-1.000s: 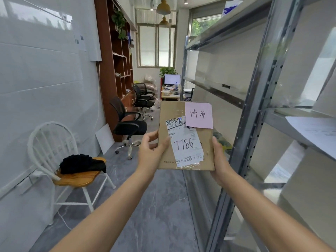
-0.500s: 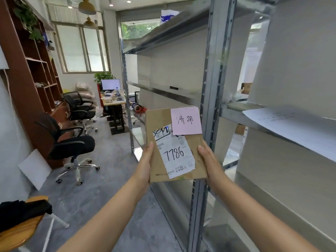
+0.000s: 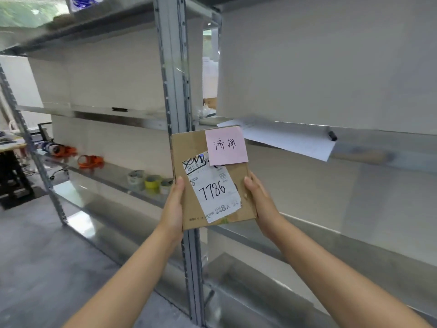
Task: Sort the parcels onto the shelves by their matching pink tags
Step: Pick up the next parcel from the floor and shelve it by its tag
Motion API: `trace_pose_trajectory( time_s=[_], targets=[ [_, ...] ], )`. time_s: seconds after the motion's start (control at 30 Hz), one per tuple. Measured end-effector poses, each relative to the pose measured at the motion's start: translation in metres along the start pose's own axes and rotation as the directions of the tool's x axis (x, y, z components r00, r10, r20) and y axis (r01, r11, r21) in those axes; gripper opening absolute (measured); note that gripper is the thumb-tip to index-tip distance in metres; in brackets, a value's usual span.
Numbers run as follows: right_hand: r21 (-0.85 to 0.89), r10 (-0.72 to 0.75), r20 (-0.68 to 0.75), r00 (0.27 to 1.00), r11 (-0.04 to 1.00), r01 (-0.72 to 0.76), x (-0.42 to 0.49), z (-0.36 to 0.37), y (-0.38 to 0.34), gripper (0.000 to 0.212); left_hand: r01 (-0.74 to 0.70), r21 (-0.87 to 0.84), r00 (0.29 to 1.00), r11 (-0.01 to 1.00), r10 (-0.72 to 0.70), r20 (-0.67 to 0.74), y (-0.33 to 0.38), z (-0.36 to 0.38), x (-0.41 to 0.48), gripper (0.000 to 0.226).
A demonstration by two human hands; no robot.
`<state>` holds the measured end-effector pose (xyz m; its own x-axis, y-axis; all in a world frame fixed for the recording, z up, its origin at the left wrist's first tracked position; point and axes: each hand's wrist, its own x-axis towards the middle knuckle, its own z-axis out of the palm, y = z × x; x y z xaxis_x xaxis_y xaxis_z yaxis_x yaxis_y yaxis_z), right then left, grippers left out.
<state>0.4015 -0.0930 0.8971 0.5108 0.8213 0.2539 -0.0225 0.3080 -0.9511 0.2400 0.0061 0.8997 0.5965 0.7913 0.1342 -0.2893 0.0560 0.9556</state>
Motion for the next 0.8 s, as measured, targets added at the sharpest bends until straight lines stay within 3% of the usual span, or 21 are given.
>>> trace_pose_trajectory(
  time_s=[0.23,0.4,0.8],
  targets=[
    [-0.039,-0.067,-0.208,0.976,0.997,0.060,-0.072,-0.068,-0.043,0.065,0.014,-0.011,0.986,1.000,-0.012,0.167,-0.006,0.084,-0.028,0.048],
    [-0.062,-0.099,-0.345,0.933,0.995,0.083,-0.131,-0.111,-0.076,0.083,0.025,-0.044,0.960,0.999,-0.011,0.281,-0.009,0.151,-0.065,0.046],
    [-0.116,-0.149,-0.561,0.814,0.988,0.101,-0.251,-0.187,-0.122,0.080,0.085,-0.068,0.890,0.994,-0.045,0.455,-0.014,0.258,-0.147,0.043]
  ],
)
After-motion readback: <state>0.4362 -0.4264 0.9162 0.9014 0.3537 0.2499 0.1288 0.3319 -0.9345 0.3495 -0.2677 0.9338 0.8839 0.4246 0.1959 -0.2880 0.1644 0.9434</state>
